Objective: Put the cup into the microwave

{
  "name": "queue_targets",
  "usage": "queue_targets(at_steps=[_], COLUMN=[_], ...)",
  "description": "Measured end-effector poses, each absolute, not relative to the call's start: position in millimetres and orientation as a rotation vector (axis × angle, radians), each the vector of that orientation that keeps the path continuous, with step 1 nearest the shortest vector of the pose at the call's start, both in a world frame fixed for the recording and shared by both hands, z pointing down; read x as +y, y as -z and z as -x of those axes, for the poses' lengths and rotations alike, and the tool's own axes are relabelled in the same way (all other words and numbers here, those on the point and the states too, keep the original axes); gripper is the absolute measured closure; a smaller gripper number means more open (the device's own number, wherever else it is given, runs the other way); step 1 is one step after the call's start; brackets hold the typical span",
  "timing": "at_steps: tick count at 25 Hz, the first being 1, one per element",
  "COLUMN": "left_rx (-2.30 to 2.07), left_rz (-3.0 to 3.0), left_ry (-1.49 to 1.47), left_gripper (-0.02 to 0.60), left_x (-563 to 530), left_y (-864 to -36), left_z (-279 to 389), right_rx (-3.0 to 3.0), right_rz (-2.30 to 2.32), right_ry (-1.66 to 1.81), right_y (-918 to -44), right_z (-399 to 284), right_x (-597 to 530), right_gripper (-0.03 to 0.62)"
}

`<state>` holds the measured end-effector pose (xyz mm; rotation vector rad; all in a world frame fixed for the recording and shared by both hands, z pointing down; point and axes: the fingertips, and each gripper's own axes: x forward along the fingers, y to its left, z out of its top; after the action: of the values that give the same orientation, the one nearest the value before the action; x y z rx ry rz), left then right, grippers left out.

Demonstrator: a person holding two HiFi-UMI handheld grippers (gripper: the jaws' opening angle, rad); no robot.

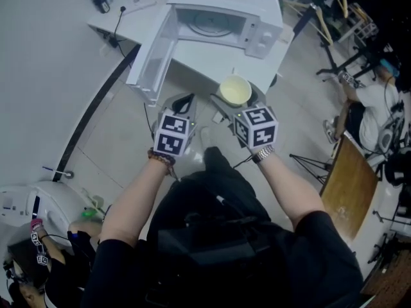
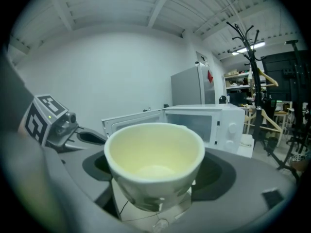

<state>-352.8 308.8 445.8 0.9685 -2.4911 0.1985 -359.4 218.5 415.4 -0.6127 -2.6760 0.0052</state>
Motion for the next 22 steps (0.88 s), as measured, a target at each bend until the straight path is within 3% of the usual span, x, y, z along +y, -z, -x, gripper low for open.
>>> queue_targets(at_steps=[22], left_rx=[-2.43], left_rz=[-0.895], left_ry=[-0.213], left_gripper=[0.581], left_x=[297.4], left_y=[-471.6], left_z=[482.8], right_rx=[-2.583], right_rz=[0.732], right_ry=[-0.009], right_y=[-456.8], right_z=[517.0], right_x=[224.4], right_gripper=[0.121])
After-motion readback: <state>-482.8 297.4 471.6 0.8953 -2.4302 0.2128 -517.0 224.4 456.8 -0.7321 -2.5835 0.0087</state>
